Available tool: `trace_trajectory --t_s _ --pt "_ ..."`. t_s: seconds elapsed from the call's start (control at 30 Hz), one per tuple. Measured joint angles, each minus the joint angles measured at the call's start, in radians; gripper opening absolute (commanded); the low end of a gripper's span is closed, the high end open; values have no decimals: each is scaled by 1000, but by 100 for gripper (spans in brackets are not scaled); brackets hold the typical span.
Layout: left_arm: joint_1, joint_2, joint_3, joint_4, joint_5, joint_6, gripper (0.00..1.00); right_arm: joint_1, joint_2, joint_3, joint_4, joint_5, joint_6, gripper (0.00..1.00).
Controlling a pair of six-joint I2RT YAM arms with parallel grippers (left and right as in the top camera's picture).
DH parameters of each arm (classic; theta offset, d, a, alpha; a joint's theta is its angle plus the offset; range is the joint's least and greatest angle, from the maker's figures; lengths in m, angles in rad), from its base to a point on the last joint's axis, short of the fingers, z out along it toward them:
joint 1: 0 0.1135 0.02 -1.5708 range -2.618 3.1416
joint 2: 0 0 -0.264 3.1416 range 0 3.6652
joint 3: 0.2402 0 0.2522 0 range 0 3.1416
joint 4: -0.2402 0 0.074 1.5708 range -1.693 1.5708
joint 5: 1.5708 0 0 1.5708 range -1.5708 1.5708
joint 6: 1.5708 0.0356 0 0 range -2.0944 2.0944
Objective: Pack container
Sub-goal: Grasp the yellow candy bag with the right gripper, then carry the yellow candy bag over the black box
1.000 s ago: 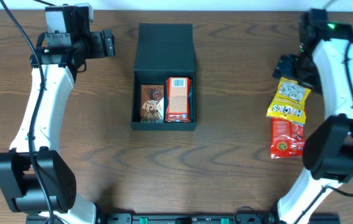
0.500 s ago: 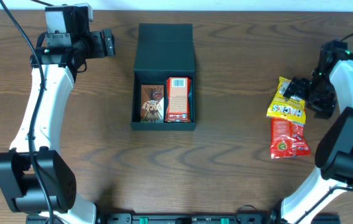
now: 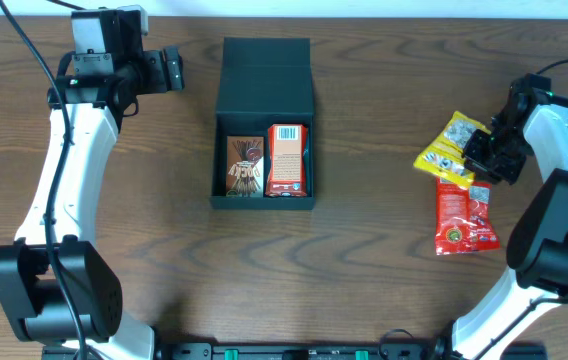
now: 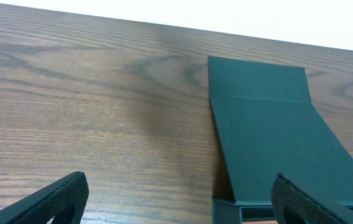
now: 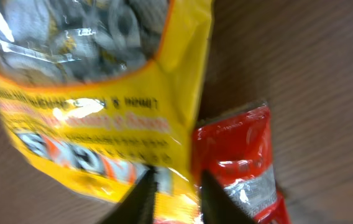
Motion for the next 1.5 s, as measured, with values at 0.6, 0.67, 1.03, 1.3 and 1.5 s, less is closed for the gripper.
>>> trace_trajectory --t_s 0.6,0.67,1.03,1.3,1.5 --pt "52 0 0 -8 0 0 95 -5 10 -2 165 -79 19 81" --pt "52 0 0 -8 0 0 95 -6 11 -2 198 -100 33 84" --pt "52 0 0 -8 0 0 95 48 54 -2 238 -143 60 82" --pt "52 0 0 -9 0 0 95 87 90 -2 230 -143 65 54" --pt "52 0 0 -9 0 0 95 87 92 -2 233 -151 82 18"
